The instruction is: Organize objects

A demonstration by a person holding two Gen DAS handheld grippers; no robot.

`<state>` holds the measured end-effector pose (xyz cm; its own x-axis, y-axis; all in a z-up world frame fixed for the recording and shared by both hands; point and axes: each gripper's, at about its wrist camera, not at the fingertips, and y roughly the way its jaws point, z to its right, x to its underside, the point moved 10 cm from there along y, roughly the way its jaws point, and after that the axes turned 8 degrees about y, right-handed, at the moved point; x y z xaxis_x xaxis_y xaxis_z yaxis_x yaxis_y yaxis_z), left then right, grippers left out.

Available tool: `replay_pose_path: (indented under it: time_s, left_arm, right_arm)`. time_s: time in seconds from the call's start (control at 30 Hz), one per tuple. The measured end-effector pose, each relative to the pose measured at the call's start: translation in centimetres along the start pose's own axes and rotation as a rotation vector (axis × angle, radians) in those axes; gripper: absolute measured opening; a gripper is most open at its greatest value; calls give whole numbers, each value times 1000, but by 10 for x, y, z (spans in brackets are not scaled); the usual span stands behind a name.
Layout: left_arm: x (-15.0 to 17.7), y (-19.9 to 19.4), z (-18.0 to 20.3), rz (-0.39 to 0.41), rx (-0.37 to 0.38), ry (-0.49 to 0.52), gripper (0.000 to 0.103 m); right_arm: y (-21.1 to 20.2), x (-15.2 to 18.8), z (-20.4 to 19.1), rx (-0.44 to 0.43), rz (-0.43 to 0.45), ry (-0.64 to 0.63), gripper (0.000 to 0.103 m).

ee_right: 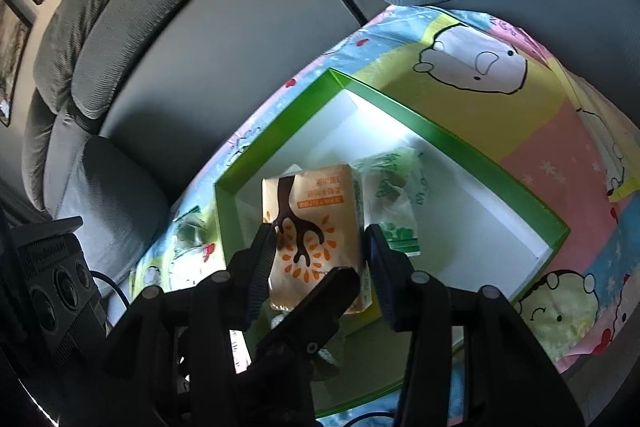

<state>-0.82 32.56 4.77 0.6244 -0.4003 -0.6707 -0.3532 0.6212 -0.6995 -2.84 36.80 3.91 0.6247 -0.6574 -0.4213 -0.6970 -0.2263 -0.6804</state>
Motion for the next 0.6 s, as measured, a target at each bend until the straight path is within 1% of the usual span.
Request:
replay_pose_path:
  time_s: [0.27,0.6]
  left_arm:
    - [11,10,0,-54,34,-44,51]
    - [16,9,-2,-61,29,-59,51]
  right_arm:
    - [7,0,14,74,-10,6,46]
    - [7,1,17,113,-2,-3,46]
